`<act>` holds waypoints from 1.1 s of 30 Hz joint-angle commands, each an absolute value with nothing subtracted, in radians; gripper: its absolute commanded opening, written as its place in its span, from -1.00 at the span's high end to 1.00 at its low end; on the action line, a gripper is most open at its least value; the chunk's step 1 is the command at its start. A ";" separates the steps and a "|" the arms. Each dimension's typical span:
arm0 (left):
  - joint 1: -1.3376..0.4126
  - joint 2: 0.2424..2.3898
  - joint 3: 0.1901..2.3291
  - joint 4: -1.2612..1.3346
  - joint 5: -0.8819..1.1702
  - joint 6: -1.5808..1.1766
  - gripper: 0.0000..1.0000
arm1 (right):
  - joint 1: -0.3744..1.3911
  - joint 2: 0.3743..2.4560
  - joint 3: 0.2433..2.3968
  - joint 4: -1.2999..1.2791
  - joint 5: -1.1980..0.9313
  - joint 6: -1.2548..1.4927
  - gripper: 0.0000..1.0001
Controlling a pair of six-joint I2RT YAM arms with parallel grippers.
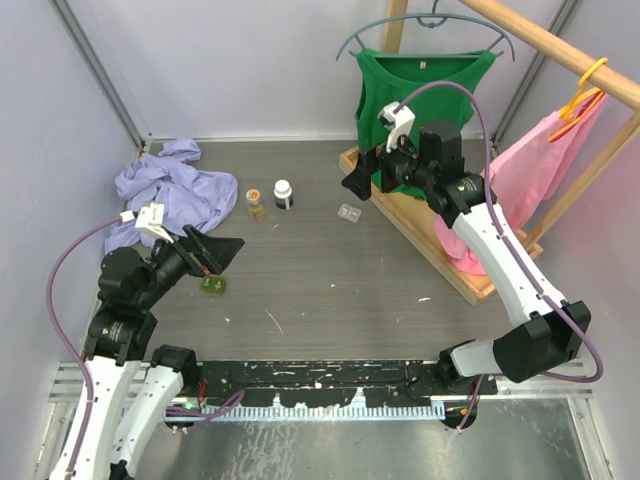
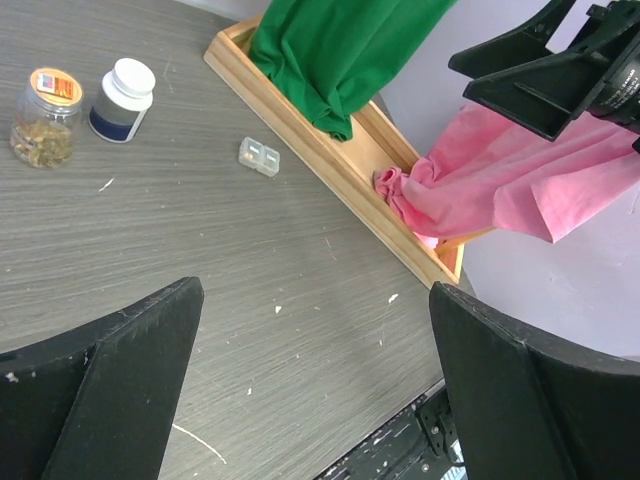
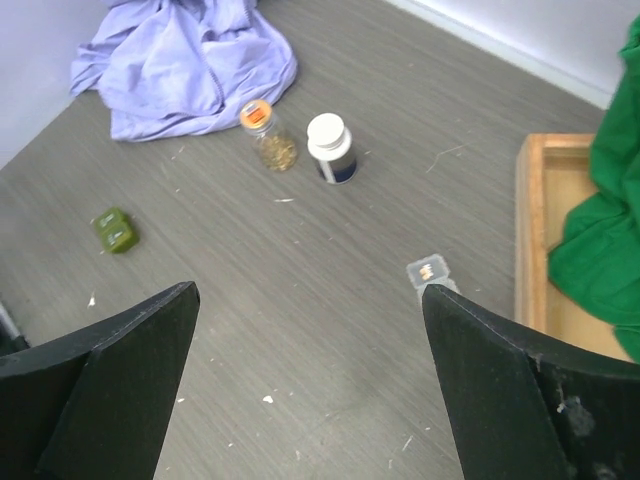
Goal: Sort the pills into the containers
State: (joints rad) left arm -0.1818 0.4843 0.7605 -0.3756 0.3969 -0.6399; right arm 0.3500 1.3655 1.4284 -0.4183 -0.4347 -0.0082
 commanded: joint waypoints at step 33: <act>-0.185 1.067 0.865 -0.503 -0.103 -0.632 -0.91 | 0.291 1.380 1.001 -0.200 -1.056 -0.329 -1.00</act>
State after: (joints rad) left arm -0.1822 1.1351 0.8742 -0.3576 0.0296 -0.6155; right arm 0.2924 1.4014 0.9825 -0.2249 -1.0187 -0.2832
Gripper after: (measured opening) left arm 0.989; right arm 0.999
